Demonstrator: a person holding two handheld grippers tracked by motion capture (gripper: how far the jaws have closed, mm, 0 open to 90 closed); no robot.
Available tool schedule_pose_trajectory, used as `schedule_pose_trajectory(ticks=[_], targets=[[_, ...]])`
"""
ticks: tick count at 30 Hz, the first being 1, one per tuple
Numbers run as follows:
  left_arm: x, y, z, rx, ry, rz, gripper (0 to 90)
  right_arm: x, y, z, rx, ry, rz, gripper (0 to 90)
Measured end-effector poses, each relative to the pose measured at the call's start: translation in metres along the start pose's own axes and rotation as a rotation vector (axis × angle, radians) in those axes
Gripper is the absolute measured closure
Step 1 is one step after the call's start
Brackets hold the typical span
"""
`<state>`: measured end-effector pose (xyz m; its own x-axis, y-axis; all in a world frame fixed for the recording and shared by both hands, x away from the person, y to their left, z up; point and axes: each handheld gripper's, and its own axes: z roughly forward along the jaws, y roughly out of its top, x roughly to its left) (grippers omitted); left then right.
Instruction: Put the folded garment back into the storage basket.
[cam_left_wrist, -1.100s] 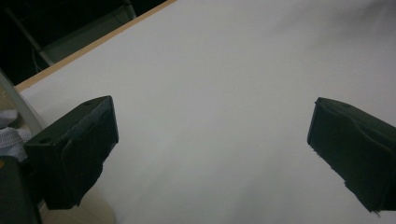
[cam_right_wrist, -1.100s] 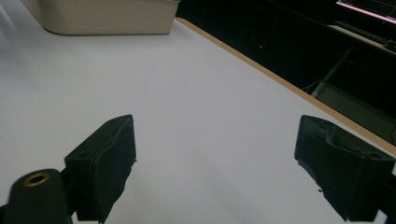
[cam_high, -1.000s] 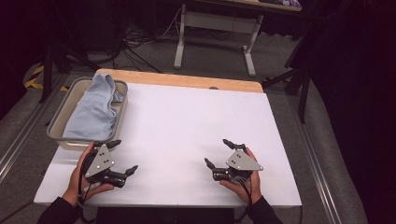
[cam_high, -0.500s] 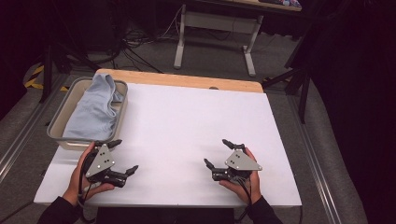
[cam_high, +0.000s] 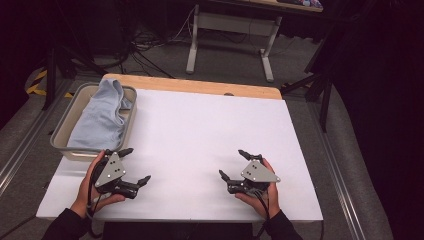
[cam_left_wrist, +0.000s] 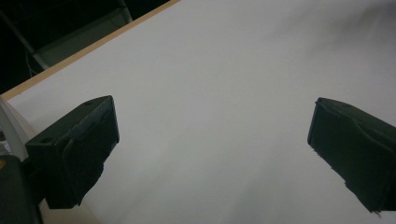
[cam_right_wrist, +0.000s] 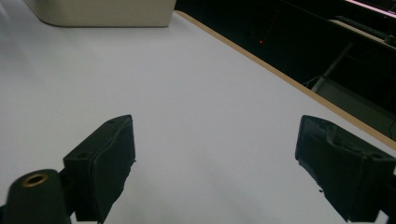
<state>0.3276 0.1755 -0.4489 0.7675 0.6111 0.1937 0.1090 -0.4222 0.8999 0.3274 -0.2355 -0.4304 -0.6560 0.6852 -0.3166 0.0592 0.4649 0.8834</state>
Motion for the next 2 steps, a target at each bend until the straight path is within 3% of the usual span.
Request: schedule_pose_trajectory(ticks=[2], targets=[[0.0001, -0.0001, 0.0002, 0.000, 0.000, -0.003, 2.9, -0.0008, -0.0006, 0.0005, 0.001, 0.004, 0.003, 12.5]])
